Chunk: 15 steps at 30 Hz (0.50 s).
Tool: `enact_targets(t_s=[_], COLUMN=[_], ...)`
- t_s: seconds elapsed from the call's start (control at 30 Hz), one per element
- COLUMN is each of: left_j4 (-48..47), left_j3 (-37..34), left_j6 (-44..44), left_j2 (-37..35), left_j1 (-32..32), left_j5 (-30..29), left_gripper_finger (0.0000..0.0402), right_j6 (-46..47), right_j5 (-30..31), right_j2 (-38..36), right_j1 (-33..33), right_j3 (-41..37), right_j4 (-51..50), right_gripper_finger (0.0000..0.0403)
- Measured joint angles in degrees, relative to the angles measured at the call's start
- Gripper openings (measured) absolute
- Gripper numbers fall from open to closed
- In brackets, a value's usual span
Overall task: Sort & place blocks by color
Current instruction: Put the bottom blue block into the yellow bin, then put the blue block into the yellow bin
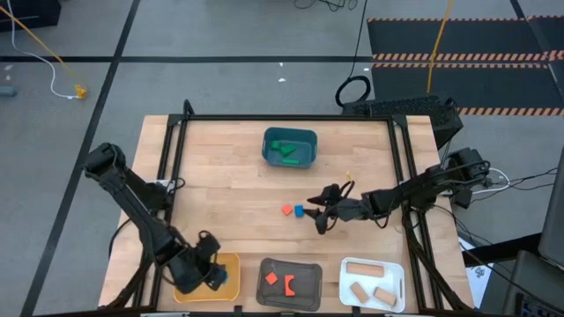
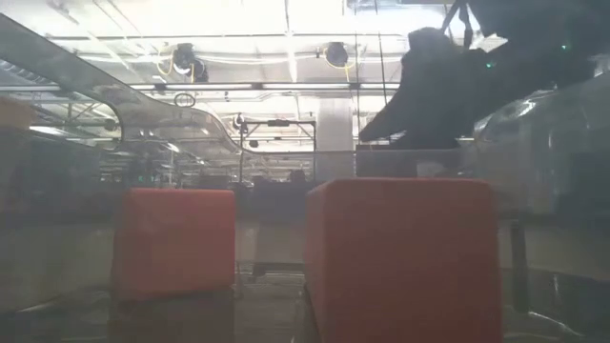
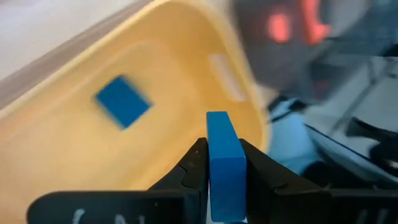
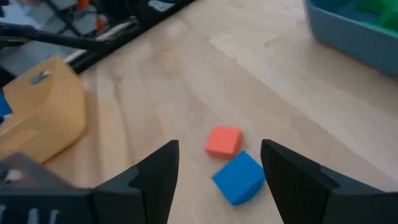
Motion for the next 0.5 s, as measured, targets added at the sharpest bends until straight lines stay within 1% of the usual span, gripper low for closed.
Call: enact_targets(t_s=[0.07,0.17,0.37,0.5], left_j4=[-3.04,-5.91,-7.21,-8.63], left_j3=[0.00,0.00,-0.01,0.00], left_j6=[-3.41,-6.47,-6.83,-6.99], left_j2=[0.14,0.12,0.12,0.12], left_j1=[-1.15,-2.01,-2.01,-1.63], left_j5=[0.15,0.06,0.04,0.04], left_gripper_finger=[0.0062,0.0079,0.0119,0.0149], right_j6=[0.65,0.93,-0.73,-3.30], right_j5=[1.80,3.01,3.05,3.05], right_j2=[1.05,1.83,2.10,2.08], right_j1=[0.22,0.24,0.26,0.26], right_j3=[-0.09,-0.11,-0.06,-0.02], right_j4=[0.77,0.31,-0.38,-3.69], right_gripper_finger=[0.0217,0.0217,0.0217,0.0217])
